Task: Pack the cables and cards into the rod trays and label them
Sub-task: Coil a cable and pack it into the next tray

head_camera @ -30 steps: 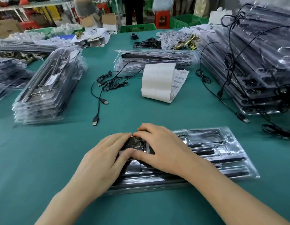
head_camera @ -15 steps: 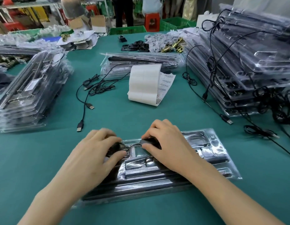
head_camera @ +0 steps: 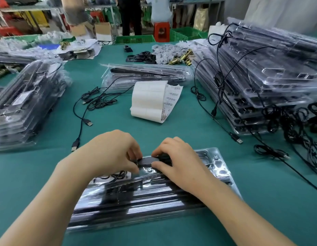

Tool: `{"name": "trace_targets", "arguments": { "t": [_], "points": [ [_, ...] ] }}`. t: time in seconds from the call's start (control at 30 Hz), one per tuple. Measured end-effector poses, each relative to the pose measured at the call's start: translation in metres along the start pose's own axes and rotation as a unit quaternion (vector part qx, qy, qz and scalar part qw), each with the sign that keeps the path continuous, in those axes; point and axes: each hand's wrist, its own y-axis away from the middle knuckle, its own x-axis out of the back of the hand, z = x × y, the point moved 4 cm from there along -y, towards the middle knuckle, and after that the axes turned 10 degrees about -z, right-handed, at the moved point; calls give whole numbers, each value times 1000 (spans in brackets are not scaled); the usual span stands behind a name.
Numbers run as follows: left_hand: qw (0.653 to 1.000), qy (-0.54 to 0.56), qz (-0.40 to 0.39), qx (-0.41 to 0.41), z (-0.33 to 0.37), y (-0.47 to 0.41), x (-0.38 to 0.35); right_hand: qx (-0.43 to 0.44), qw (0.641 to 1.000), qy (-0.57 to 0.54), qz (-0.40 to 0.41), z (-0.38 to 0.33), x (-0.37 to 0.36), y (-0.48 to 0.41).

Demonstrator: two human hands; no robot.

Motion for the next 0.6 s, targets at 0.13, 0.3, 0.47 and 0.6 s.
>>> {"name": "trace_targets", "arguments": {
  "t": [0.13, 0.3, 0.47, 0.6],
  "points": [
    [999, -8, -41, -8, -3, -11, 13, 5, 1000, -26, -17, 1, -1, -4],
    [969, 82, 230, -20, -18, -61, 68, 7, 999, -42, -14, 0, -3, -5],
    [880, 389, 266, 54, -45, -113, 93, 18, 999, -38, -24, -6, -5, -11],
    [839, 469, 269, 58, -52, -128, 98, 20, 999, -41, -18, -5, -5, -9]
  ]
}}
